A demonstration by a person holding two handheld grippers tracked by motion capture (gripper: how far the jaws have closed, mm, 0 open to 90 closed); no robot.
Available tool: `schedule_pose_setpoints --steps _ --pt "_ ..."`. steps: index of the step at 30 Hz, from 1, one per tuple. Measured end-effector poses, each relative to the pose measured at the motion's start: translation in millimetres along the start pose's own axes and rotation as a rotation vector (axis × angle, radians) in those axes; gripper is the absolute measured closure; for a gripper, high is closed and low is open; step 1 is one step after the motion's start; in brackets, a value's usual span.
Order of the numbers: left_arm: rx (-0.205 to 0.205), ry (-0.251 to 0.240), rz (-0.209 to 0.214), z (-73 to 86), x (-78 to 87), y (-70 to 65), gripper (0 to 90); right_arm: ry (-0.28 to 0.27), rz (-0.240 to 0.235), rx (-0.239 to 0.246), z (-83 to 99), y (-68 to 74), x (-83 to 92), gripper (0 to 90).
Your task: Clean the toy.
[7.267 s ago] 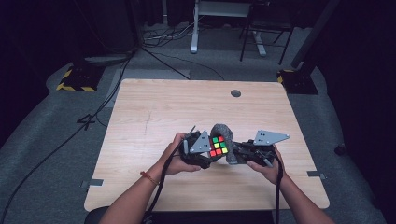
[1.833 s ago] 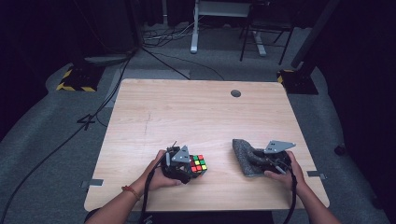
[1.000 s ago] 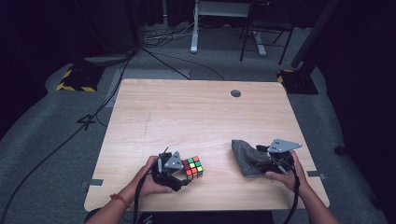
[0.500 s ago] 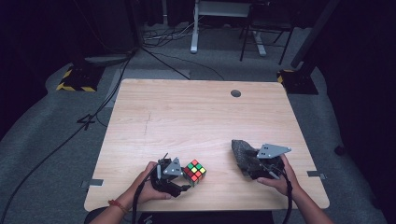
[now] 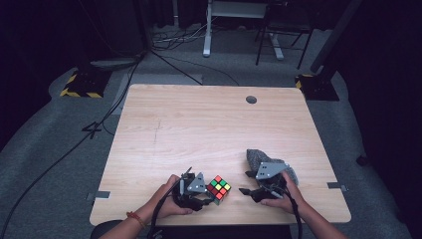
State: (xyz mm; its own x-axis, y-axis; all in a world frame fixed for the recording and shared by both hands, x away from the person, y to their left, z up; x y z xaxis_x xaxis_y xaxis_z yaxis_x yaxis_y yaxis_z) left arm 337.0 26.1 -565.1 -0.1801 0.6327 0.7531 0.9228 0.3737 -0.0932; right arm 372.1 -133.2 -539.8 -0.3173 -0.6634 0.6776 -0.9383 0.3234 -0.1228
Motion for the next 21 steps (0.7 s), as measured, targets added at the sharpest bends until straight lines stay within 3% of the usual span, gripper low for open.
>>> schedule_pose_setpoints --steps 6,9,18,21 --pt "0.004 -0.002 0.011 -3.8 -3.4 -2.1 50.7 0.012 -0.045 0.032 -3.7 14.8 -13.3 34.6" --pt "-0.01 0.004 0.022 -4.5 -4.5 -4.9 48.3 0.024 -0.036 0.052 -5.6 17.1 -19.1 34.5" --pt "-0.045 0.019 0.089 -4.6 -6.7 -15.8 44.4 0.038 0.038 0.019 -0.3 -0.2 -20.5 37.0" --pt "-0.049 0.02 0.091 -5.4 -7.6 -16.3 41.8 0.04 0.047 0.013 1.5 -4.7 -20.2 37.0"
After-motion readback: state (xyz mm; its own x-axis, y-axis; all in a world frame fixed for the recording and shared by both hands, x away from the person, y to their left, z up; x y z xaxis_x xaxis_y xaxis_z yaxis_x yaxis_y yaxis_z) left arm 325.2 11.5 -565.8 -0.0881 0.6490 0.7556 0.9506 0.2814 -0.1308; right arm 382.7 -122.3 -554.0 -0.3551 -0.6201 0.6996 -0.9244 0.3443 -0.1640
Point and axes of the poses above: each handheld gripper's, and its own axes: x roughly backward along the jaws, z roughly out of its underside, y roughly to its left, the point moved 10 cm from there along -x, roughly forward along the jaws, and after that the axes turned 7 degrees about x, right-handed, at the moved point
